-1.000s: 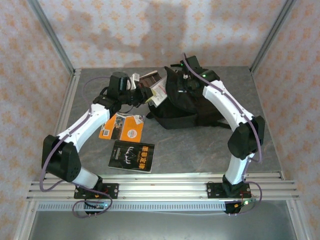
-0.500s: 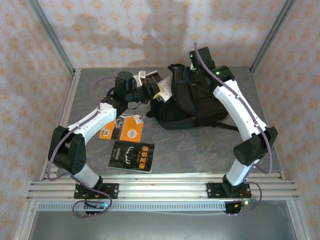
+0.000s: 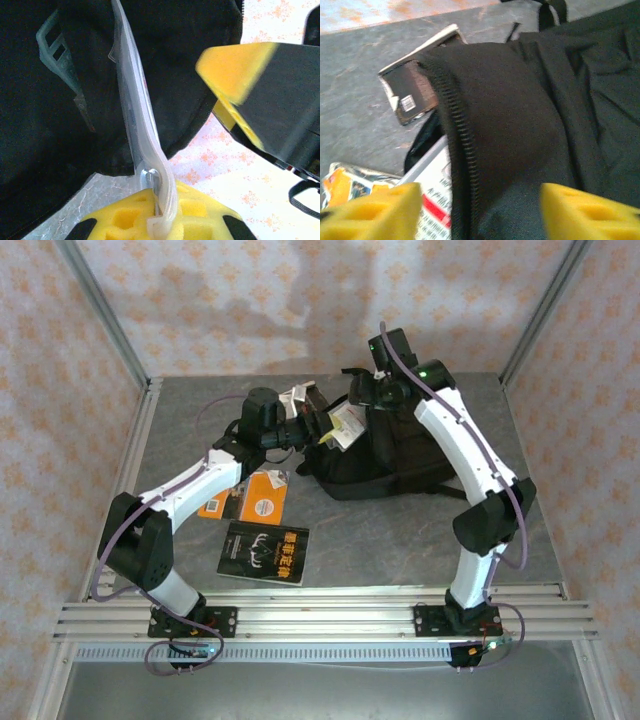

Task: Pack the student bag
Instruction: Place the loose stationery in the student bag.

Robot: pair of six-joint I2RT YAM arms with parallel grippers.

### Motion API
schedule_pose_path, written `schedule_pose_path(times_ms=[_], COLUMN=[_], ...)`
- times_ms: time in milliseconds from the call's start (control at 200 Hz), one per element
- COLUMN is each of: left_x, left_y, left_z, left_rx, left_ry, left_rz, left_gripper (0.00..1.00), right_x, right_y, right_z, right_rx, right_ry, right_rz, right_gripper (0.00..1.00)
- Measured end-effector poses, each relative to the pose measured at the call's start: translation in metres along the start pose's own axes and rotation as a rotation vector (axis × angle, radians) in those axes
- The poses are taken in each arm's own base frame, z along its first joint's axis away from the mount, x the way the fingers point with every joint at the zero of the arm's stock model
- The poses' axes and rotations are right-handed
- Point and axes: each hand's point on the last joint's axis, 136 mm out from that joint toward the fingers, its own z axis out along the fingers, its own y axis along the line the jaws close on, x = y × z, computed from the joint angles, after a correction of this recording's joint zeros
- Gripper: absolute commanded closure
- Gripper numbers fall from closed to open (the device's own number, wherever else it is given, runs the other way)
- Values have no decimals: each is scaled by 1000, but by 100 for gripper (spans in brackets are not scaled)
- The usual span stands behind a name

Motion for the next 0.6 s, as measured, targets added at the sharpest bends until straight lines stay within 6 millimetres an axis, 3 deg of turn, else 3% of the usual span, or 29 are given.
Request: schedule_pose_path(times_ms=[110, 155, 425, 600], left_x=[0, 0, 2, 5], left_y=[0, 0, 15, 43], left_z=[0, 0, 0, 8], left_rx=[0, 0, -99, -177], left_ry=[0, 2, 35, 74], left_rz=[-1, -1, 34, 22], left_gripper=[100, 100, 100, 100], right_x=[-1, -5, -30, -41], right_y=[-11, -13, -25, -23], right_z=[2, 0, -24, -42], right_rx=[66, 87, 177, 170], right_ry=[-4, -14, -89, -131], right_rz=[-4, -13, -48, -45], right_gripper=[92, 100, 100, 100])
